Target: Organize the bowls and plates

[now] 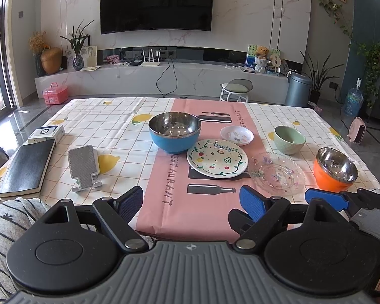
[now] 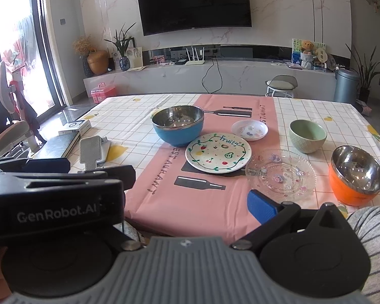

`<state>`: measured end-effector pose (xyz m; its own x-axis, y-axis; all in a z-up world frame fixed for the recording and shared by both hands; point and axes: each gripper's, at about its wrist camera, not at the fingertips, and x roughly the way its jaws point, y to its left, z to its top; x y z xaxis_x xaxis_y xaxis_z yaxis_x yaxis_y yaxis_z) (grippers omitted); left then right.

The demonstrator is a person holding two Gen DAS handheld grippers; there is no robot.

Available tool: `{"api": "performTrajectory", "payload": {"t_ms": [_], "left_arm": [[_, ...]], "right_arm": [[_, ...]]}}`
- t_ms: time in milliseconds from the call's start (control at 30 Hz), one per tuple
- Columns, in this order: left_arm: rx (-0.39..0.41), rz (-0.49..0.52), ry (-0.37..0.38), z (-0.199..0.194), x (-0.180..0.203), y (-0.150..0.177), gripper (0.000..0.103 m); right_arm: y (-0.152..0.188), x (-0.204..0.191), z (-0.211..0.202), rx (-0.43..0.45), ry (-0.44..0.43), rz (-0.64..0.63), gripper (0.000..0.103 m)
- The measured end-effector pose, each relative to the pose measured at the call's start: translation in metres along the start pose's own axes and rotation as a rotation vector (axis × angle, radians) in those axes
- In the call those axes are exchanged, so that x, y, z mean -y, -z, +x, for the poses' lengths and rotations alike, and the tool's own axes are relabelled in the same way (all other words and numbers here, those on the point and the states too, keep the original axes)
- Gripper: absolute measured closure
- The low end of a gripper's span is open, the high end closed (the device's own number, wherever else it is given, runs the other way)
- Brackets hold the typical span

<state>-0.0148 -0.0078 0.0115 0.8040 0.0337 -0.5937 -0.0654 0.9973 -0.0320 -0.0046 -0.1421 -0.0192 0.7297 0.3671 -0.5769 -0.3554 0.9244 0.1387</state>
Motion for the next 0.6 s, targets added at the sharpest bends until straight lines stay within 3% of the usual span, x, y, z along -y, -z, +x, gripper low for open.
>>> {"api": "performTrajectory", "payload": {"t_ms": [600], "left_arm": [[-0.025, -0.004, -0.003, 0.0051, -0.0011, 0.0014, 0.002]], "right_arm": [[0.0028, 0.0017, 0.0053, -0.019, -0.003, -0.002, 0.003]]}}
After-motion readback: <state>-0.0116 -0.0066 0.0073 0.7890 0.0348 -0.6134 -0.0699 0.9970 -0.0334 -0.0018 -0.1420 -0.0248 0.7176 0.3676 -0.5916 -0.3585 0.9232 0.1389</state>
